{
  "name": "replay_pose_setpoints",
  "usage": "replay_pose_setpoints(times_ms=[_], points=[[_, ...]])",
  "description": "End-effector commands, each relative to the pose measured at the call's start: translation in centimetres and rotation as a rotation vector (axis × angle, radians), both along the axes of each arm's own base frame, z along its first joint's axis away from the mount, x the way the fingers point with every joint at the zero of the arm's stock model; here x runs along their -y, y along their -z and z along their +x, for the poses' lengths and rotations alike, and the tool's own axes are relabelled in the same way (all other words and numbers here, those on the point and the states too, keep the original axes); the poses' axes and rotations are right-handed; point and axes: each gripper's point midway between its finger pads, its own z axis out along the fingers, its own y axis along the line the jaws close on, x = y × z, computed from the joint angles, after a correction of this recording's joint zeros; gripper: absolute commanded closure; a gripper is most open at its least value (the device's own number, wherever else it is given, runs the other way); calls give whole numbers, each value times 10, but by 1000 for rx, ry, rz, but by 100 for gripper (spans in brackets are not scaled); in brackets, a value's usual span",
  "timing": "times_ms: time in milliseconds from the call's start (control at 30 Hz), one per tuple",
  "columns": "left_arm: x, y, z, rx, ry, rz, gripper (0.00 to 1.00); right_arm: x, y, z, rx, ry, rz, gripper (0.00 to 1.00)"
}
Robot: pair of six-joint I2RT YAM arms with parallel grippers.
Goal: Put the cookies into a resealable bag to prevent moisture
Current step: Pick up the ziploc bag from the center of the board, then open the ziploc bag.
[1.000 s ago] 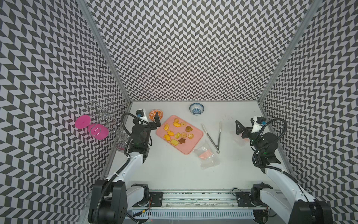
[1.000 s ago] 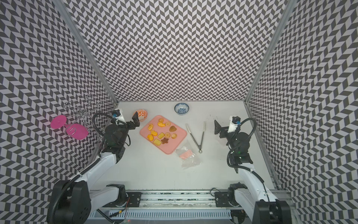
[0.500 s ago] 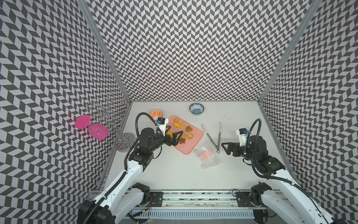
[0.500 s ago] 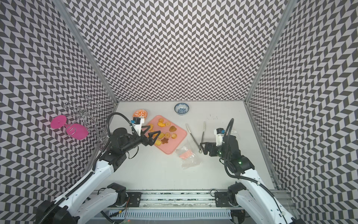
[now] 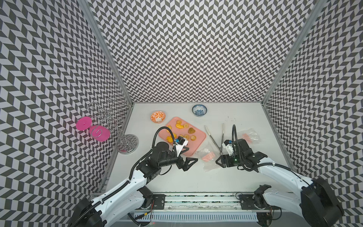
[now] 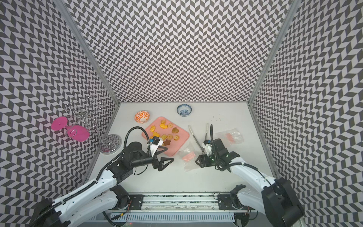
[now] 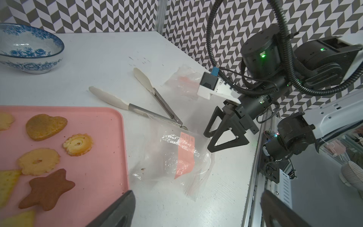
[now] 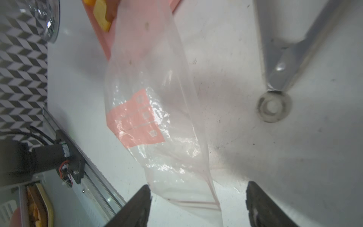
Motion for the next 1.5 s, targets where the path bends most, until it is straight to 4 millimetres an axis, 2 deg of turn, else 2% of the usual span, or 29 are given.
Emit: replay_pose_setpoints(times_ms=[0, 67, 200, 267, 300, 467, 567, 667, 767, 833, 933, 1033, 1167, 1333, 1467], points=[[6, 0, -3, 23, 23, -1, 1, -21, 3, 4, 45, -79, 48, 38], [8, 1, -4, 20, 31, 6, 1, -29, 4, 4, 53, -100, 65, 48], [15, 4, -11, 22, 48, 16, 0, -37, 0, 3, 47, -124, 90, 84], [19, 5, -14, 27, 56, 32, 1, -42, -9, 5, 45, -128, 110, 95], [21, 5, -15, 34, 54, 43, 1, -44, -14, 6, 44, -128, 119, 97], [32, -7, -22, 124, 13, 118, 2, -56, -39, 9, -18, -121, 171, 100], [46, -17, -37, 154, 41, 154, 4, -63, -51, 10, -62, -118, 185, 100], [56, 6, -47, 152, 69, 263, 10, -69, -60, 14, -89, -122, 193, 100], [54, 32, -38, 161, 34, 398, 16, -74, -64, 15, -116, -129, 206, 100], [51, 39, -27, 181, -9, 456, 19, -78, -68, 16, -132, -133, 226, 100], [54, 51, -21, 196, -7, 503, 29, -82, -71, 16, -153, -139, 237, 100], [60, 57, -18, 190, 3, 498, 33, -84, -70, 13, -177, -157, 245, 100], [48, 65, 3, 154, -51, 532, 49, -84, -73, 11, -186, -168, 249, 100], [59, 68, 5, 162, -8, 540, 48, -84, -74, 11, -186, -171, 242, 100], [74, 62, -7, 127, 61, 489, 45, -83, -72, 12, -184, -157, 246, 100]])
